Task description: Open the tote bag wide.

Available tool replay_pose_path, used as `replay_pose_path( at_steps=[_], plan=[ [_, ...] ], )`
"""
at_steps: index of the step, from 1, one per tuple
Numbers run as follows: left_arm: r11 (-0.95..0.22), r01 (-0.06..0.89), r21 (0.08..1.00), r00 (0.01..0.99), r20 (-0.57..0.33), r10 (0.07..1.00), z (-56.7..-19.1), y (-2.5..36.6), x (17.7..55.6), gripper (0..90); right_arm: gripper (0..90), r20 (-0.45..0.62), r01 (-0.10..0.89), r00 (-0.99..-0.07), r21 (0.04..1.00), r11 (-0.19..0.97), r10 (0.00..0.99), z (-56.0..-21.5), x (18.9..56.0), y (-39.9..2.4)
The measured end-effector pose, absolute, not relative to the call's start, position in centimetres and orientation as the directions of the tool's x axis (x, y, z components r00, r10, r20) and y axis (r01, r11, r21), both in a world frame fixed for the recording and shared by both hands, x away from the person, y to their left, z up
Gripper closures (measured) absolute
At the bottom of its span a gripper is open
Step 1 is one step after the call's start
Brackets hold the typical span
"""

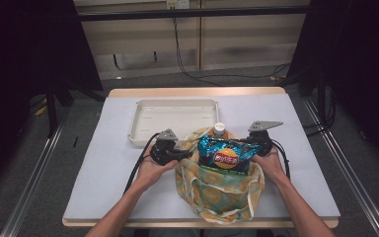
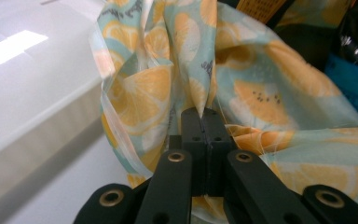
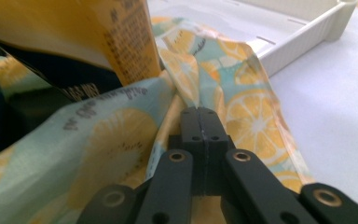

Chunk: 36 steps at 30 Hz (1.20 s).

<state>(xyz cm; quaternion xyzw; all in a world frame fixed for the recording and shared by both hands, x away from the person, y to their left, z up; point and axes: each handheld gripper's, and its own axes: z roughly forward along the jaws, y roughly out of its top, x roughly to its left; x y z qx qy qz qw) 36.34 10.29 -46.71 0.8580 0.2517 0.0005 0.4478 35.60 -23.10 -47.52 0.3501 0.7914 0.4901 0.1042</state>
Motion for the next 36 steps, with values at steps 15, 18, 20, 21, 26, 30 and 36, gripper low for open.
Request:
replay_pose_path(
  at_steps=[15, 18, 20, 21, 26, 30, 36],
  plan=[
    [-0.496, 0.458, 0.738, 0.862, -0.233, 0.45, -48.9, 9.8, 36.0, 88.4, 90.0, 0.165, 0.478, -0.717, 0.824, 0.305, 0.677, -49.0, 35.7, -23.1],
    [-0.488, 0.456, 0.744, 0.863, -0.236, 0.447, -48.8, 10.0, 36.0, 86.4, 90.0, 0.16, 0.474, -0.721, 0.824, 0.311, 0.674, -49.0, 35.7, -23.1],
    [-0.463, 0.463, 0.755, 0.858, -0.25, 0.449, -48.6, 10.3, 36.0, 82.3, 85.5, 0.168, 0.476, -0.719, 0.826, 0.301, 0.674, -48.8, 35.6, -23.2],
    [-0.445, 0.463, 0.766, 0.855, -0.255, 0.451, -48.2, 10.7, 36.0, 77.9, 76.6, 0.169, 0.468, -0.712, 0.838, 0.281, 0.681, -48.3, 35.5, -23.5],
    [-0.422, 0.448, 0.789, 0.858, -0.246, 0.45, -47.1, 11.1, 35.4, 66.8, 63.3, 0.175, 0.459, -0.687, 0.857, 0.235, 0.705, -46.8, 34.9, -24.4],
    [-0.378, 0.434, 0.818, 0.86, -0.252, 0.443, -45.7, 12.2, 34.7, 58.7, 57.0, 0.162, 0.428, -0.695, 0.876, 0.221, 0.701, -45.0, 33.6, -25.1],
    [-0.33, 0.403, 0.854, 0.873, -0.25, 0.418, -44.0, 12.9, 33.6, 52.9, 51.8, 0.145, 0.399, -0.685, 0.895, 0.2, 0.714, -43.2, 31.6, -26.1]
  ],
)
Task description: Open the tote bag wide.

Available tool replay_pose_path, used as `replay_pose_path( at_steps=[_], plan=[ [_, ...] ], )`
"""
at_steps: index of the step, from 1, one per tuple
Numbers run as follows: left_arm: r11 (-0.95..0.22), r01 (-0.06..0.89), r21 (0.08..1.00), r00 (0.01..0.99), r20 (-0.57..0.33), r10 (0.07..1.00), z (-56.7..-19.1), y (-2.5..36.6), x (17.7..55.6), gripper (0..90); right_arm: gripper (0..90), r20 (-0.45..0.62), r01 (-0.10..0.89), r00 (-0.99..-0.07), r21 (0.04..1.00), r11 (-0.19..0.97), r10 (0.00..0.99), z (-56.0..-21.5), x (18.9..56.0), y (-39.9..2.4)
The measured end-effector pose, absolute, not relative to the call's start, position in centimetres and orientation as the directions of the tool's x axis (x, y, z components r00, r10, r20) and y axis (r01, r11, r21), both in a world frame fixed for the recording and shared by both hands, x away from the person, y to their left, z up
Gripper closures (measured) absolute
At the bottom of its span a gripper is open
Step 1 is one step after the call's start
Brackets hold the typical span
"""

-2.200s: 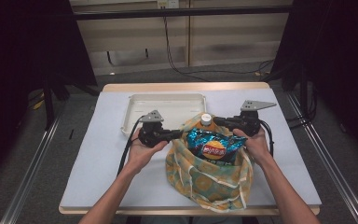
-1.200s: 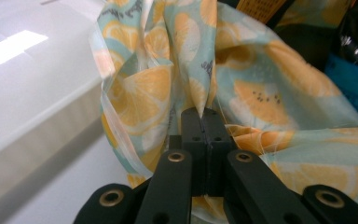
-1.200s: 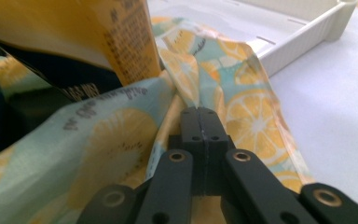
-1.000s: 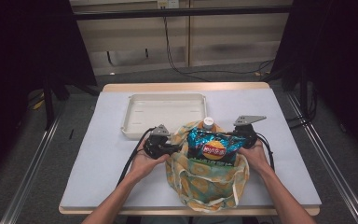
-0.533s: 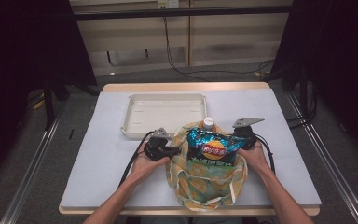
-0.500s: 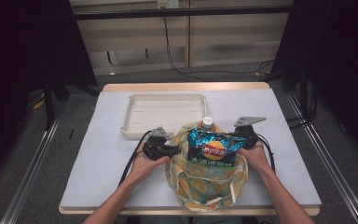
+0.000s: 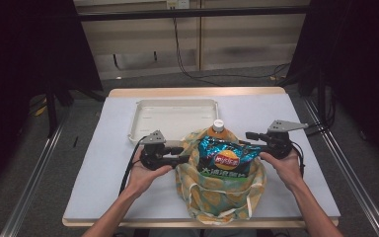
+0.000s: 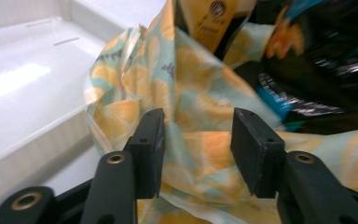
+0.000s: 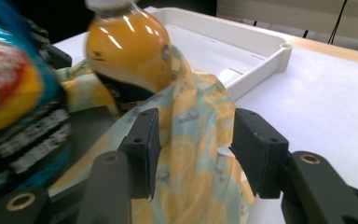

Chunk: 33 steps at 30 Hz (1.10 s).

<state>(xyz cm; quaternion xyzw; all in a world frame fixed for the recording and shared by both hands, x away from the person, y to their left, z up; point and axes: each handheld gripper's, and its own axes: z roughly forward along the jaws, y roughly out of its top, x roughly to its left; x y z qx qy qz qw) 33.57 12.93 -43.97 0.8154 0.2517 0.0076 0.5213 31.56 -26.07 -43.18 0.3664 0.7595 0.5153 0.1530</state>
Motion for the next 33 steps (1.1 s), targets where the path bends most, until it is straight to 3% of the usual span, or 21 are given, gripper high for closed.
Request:
replay_pose_path(
  at_steps=[9, 12, 22, 23, 24, 25, 26, 32, 33],
  plan=[
    [-0.3, 0.328, 0.896, 0.919, -0.23, 0.32, -41.4, 13.9, 29.9, 58.1, 52.9, 0.156, 0.376, -0.668, 0.914, 0.149, 0.728, -40.7, 26.7, -28.8],
    [-0.297, 0.321, 0.9, 0.927, -0.234, 0.292, -41.1, 13.6, 29.0, 56.1, 52.8, 0.166, 0.385, -0.663, 0.912, 0.142, 0.73, -40.6, 25.5, -28.8],
    [-0.399, 0.22, 0.89, 0.971, -0.16, 0.178, -41.6, 11.3, 26.7, 52.2, 44.1, 0.174, 0.38, -0.7, 0.912, 0.155, 0.692, -41.2, 21.6, -27.1],
    [-0.414, 0.214, 0.885, 0.973, -0.154, 0.173, -41.7, 11.1, 26.6, 61.6, 42.8, 0.186, 0.39, -0.7, 0.908, 0.151, 0.69, -41.7, 21.3, -26.8],
    [-0.427, 0.204, 0.881, 0.976, -0.146, 0.164, -41.9, 10.9, 26.5, 61.6, 42.8, 0.186, 0.39, -0.7, 0.908, 0.151, 0.69, -41.7, 21.3, -26.8],
    [-0.443, 0.199, 0.874, 0.977, -0.143, 0.157, -42.1, 10.7, 26.4, 78.8, 42.1, 0.19, 0.399, -0.698, 0.904, 0.154, 0.69, -42.1, 21.3, -26.7],
    [-0.464, 0.197, 0.864, 0.978, -0.141, 0.153, -42.4, 10.4, 26.3, 87.4, 41.7, 0.197, 0.404, -0.697, 0.902, 0.151, 0.69, -42.3, 21.3, -26.8],
    [-0.45, 0.21, 0.868, 0.976, -0.159, 0.149, -42.2, 10.7, 26.3, 90.0, 41.4, 0.219, 0.422, -0.694, 0.895, 0.142, 0.686, -42.8, 21.3, -26.8],
    [-0.44, 0.211, 0.873, 0.976, -0.16, 0.15, -42.1, 10.9, 26.2, 90.0, 46.4, 0.223, 0.423, -0.698, 0.895, 0.14, 0.681, -42.8, 21.3, -26.9]
  ],
)
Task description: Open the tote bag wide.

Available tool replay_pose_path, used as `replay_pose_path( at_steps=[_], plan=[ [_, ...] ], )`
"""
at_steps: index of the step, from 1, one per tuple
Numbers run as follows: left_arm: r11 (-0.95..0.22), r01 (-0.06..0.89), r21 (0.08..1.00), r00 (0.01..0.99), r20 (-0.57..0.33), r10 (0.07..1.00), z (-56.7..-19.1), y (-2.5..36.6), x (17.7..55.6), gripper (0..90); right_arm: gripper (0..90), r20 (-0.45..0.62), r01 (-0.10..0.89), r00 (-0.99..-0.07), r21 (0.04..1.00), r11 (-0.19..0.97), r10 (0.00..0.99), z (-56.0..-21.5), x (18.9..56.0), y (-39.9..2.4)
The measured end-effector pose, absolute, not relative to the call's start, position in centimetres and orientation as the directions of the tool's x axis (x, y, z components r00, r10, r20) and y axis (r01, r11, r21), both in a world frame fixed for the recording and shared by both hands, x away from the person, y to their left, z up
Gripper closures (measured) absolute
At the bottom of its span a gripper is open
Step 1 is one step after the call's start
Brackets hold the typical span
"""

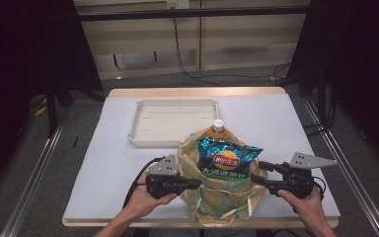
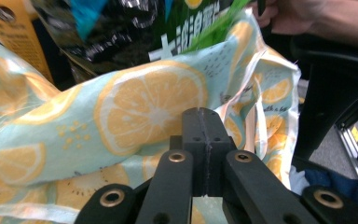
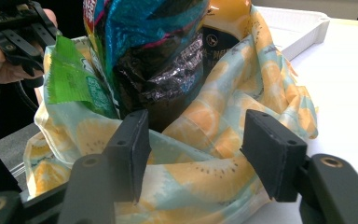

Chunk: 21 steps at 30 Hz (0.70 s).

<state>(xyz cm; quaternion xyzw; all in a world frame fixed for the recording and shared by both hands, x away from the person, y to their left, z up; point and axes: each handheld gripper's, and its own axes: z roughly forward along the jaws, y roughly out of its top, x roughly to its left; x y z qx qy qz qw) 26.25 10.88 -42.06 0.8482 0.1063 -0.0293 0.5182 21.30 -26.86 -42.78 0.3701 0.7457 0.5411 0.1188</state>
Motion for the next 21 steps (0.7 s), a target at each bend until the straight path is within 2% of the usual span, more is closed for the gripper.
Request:
replay_pose_path(
  at_steps=[2, 4, 6, 8, 12, 15, 16, 21],
  plan=[
    [-0.425, 0.219, 0.879, 0.973, -0.164, 0.162, -41.8, 11.3, 26.3, 90.0, 48.1, 0.229, 0.428, -0.701, 0.893, 0.141, 0.675, -42.8, 21.3, -26.8],
    [-0.424, 0.224, 0.877, 0.972, -0.169, 0.164, -41.9, 11.5, 26.4, 90.0, 59.5, 0.235, 0.433, -0.709, 0.889, 0.148, 0.665, -43.0, 21.2, -26.7],
    [-0.462, 0.232, 0.856, 0.971, -0.178, 0.159, -42.6, 11.2, 26.4, 90.0, 78.6, 0.225, 0.432, -0.735, 0.883, 0.185, 0.64, -43.3, 20.8, -26.4],
    [-0.483, 0.23, 0.845, 0.972, -0.172, 0.163, -42.9, 11.0, 26.4, 90.0, 89.5, 0.218, 0.432, -0.745, 0.878, 0.206, 0.63, -43.4, 20.5, -26.3],
    [-0.547, 0.251, 0.799, 0.967, -0.187, 0.17, -44.8, 10.7, 26.5, 90.0, 90.0, 0.227, 0.452, -0.752, 0.861, 0.233, 0.618, -44.0, 20.2, -26.5],
    [-0.557, 0.263, 0.787, 0.964, -0.201, 0.172, -45.4, 10.6, 26.5, 90.0, 90.0, 0.226, 0.47, -0.752, 0.843, 0.263, 0.619, -44.7, 20.3, -26.5],
    [-0.583, 0.265, 0.768, 0.964, -0.201, 0.172, -46.1, 10.4, 26.4, 90.0, 90.0, 0.209, 0.478, -0.755, 0.824, 0.304, 0.621, -45.3, 20.4, -26.2],
    [-0.606, 0.286, 0.742, 0.958, -0.222, 0.18, -47.3, 10.0, 26.5, 90.0, 90.0, 0.201, 0.489, -0.756, 0.806, 0.333, 0.623, -45.8, 20.6, -26.1]
  ],
)
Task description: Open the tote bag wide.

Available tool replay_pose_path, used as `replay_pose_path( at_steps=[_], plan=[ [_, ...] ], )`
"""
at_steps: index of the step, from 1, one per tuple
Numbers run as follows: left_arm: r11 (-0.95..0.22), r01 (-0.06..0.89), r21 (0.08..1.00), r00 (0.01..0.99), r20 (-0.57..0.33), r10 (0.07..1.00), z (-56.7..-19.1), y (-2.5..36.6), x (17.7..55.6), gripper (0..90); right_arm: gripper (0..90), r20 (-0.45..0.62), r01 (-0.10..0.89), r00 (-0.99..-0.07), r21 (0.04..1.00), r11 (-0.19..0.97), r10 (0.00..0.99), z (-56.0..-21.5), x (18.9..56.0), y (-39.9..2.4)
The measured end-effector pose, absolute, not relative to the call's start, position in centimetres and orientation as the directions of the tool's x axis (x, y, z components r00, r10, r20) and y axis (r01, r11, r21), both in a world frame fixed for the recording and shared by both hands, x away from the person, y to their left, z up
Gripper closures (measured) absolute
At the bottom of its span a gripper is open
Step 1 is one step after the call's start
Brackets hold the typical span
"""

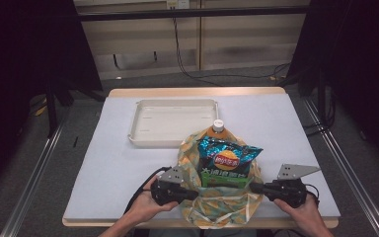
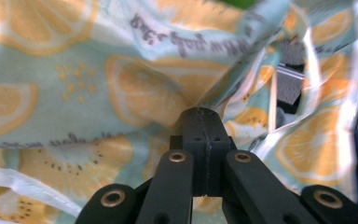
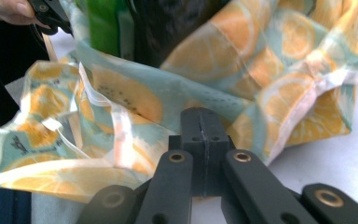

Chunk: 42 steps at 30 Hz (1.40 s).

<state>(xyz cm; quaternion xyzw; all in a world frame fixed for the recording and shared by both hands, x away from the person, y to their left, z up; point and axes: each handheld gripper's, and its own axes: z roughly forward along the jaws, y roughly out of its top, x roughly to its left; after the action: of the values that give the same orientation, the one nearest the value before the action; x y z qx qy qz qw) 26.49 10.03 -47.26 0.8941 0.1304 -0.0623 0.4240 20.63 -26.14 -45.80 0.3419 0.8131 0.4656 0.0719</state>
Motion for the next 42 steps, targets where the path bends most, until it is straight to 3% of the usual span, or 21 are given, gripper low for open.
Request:
replay_pose_path(
  at_steps=[13, 18, 23, 27, 36, 42],
  plan=[
    [-0.645, 0.284, 0.71, 0.959, -0.223, 0.177, -48.2, 10.0, 26.6, 90.0, 90.0, 0.143, 0.516, -0.767, 0.717, 0.469, 0.625, -48.1, 21.6, -25.2],
    [-0.618, 0.292, 0.73, 0.956, -0.234, 0.176, -47.8, 10.4, 26.4, 90.0, 90.0, 0.138, 0.518, -0.764, 0.714, 0.471, 0.63, -48.1, 21.7, -25.2],
    [-0.555, 0.301, 0.775, 0.954, -0.243, 0.177, -46.7, 11.5, 26.4, 87.3, 78.2, 0.167, 0.491, -0.765, 0.777, 0.395, 0.622, -47.1, 21.3, -25.7],
    [-0.509, 0.291, 0.81, 0.957, -0.234, 0.174, -45.7, 11.9, 25.9, 74.8, 69.5, 0.181, 0.46, -0.764, 0.825, 0.327, 0.619, -46.0, 20.6, -26.3],
    [-0.386, 0.288, 0.876, 0.954, -0.226, 0.198, -43.7, 13.1, 25.7, 61.4, 66.1, 0.179, 0.407, -0.759, 0.881, 0.242, 0.626, -44.8, 19.7, -26.8],
    [-0.331, 0.304, 0.893, 0.943, -0.234, 0.235, -43.1, 13.4, 26.3, 42.6, 64.5, 0.175, 0.392, -0.755, 0.893, 0.221, 0.632, -44.4, 19.4, -26.6]
  ],
)
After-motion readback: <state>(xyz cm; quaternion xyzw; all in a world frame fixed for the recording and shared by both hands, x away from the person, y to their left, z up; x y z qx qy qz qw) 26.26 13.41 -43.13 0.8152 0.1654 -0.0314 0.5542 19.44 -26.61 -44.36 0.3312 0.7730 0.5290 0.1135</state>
